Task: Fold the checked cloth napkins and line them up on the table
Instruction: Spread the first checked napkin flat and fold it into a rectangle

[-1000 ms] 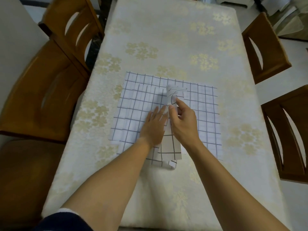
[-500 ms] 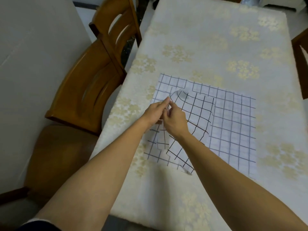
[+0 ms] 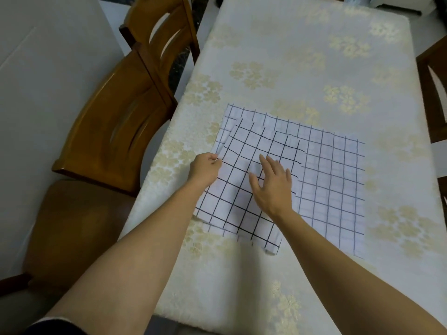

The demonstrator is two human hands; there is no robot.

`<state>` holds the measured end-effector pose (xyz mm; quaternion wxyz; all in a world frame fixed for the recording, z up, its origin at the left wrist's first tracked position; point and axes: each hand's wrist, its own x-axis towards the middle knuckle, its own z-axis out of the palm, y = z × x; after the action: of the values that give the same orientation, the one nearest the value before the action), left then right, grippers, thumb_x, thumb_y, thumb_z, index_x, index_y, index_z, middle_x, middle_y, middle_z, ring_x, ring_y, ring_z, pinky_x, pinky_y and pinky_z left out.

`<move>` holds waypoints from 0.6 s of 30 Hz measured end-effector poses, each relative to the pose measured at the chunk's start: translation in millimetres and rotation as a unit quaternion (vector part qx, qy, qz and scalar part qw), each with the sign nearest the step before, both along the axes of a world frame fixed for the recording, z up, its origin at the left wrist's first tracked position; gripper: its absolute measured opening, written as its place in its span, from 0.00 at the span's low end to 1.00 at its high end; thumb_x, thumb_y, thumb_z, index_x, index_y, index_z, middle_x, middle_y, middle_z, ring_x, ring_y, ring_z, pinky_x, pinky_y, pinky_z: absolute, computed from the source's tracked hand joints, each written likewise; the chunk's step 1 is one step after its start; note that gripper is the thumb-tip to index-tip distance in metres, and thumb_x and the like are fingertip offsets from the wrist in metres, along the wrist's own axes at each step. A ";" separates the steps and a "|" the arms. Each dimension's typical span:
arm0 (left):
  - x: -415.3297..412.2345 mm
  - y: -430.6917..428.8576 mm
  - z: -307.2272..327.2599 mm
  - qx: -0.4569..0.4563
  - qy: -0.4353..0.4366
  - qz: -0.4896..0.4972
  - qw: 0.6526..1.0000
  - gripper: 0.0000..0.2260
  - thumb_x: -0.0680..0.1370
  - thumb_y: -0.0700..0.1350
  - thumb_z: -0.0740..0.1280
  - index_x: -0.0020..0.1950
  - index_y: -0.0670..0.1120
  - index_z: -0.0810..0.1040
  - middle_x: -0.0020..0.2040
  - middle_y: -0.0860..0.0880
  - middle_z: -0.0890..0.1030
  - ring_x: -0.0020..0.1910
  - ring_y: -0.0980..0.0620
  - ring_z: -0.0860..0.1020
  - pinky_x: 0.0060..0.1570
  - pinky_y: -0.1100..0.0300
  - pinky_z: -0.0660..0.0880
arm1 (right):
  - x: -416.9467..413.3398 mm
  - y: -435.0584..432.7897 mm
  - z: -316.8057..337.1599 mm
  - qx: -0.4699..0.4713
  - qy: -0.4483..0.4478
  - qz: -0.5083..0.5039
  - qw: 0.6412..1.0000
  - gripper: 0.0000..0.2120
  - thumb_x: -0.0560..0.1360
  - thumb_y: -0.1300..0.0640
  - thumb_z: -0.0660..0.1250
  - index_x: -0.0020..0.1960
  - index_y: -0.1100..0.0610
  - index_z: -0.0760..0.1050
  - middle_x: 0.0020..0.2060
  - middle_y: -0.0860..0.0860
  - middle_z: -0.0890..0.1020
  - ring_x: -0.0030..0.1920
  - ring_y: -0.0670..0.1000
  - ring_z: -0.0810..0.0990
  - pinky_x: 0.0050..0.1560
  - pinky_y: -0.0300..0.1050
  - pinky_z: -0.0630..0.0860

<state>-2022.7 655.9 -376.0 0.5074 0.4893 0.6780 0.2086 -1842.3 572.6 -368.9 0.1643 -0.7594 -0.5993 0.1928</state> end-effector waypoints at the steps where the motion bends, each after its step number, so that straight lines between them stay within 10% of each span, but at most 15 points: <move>1: -1.5 -2.0 -0.7 0.010 0.008 0.000 1.000 0.15 0.83 0.46 0.66 0.68 0.43 0.79 0.63 0.45 0.81 0.55 0.50 0.78 0.50 0.61 0.73 | 4.3 -2.0 -3.7 -0.028 -0.025 0.011 0.999 0.31 0.83 0.40 0.56 0.82 0.50 0.56 0.81 0.53 0.58 0.81 0.55 0.50 0.80 0.58 0.41; 8: -10.7 -16.5 -7.7 0.083 0.078 0.026 0.993 0.09 0.83 0.43 0.67 0.61 0.42 0.81 0.50 0.48 0.81 0.45 0.53 0.77 0.34 0.74 0.66 | 12.1 -6.3 -20.9 -0.106 -0.136 0.107 0.979 0.40 0.78 0.27 0.46 0.82 0.44 0.36 0.81 0.51 0.38 0.80 0.57 0.34 0.78 0.61 0.34; 18: -10.9 -27.0 -21.0 0.131 0.100 0.028 0.986 0.02 0.81 0.40 0.69 0.52 0.44 0.79 0.54 0.45 0.77 0.42 0.54 0.76 0.38 0.73 0.72 | 22.1 -3.7 -40.3 -0.128 -0.179 0.164 0.962 0.40 0.76 0.24 0.37 0.80 0.43 0.32 0.80 0.49 0.34 0.79 0.57 0.31 0.78 0.62 0.34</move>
<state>-2033.6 628.8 -397.0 0.3621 0.5512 0.7055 0.2595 -1820.3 568.9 -409.3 -0.0785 -0.6873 -0.7056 0.1534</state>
